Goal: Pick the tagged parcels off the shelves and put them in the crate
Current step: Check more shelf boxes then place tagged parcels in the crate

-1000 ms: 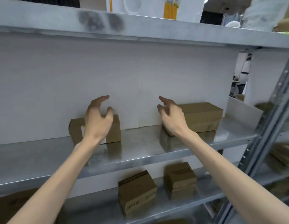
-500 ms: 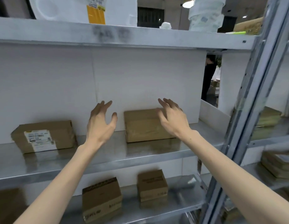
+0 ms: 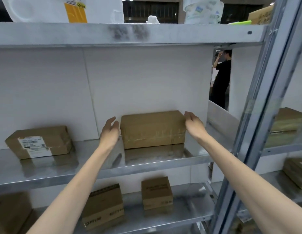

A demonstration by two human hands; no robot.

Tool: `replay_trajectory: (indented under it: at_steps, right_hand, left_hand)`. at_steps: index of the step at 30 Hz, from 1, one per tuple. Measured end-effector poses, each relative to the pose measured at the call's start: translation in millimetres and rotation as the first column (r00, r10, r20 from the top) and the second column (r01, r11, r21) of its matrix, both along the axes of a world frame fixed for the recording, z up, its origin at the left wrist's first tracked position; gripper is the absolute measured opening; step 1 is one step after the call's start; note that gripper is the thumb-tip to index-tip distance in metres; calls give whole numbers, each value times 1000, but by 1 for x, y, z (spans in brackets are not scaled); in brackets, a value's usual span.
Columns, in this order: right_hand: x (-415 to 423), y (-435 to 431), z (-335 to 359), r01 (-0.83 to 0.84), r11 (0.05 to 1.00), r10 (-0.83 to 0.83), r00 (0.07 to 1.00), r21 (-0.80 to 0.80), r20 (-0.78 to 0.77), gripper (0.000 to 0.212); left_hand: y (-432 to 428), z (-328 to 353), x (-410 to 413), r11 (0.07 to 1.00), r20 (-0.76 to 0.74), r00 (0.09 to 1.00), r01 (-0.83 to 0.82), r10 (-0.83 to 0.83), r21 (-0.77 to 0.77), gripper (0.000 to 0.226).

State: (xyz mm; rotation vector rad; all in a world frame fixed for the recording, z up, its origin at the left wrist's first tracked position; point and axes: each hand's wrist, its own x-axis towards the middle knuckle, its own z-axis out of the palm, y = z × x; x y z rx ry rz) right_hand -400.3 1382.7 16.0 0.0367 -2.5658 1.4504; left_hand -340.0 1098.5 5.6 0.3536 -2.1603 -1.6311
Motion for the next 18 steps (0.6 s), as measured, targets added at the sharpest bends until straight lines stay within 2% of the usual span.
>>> replay_trajectory:
  at_steps: [4,7,18]
  right_hand:
    - [-6,0,-5,11,965,32,987,-262,160,47]
    - [-9,0,-5,45,904,44,980,-425,196,37]
    - [-10,5,-11,16,864,78,983,-503,165,31]
  left_hand:
    - [4,-1,-4,969,105,992,48,-76,242,32]
    - [2,-3,-4,950,96,990,73,-107,302,33]
    - [-16,-4,5,922,-19,997,72,-70,380,30]
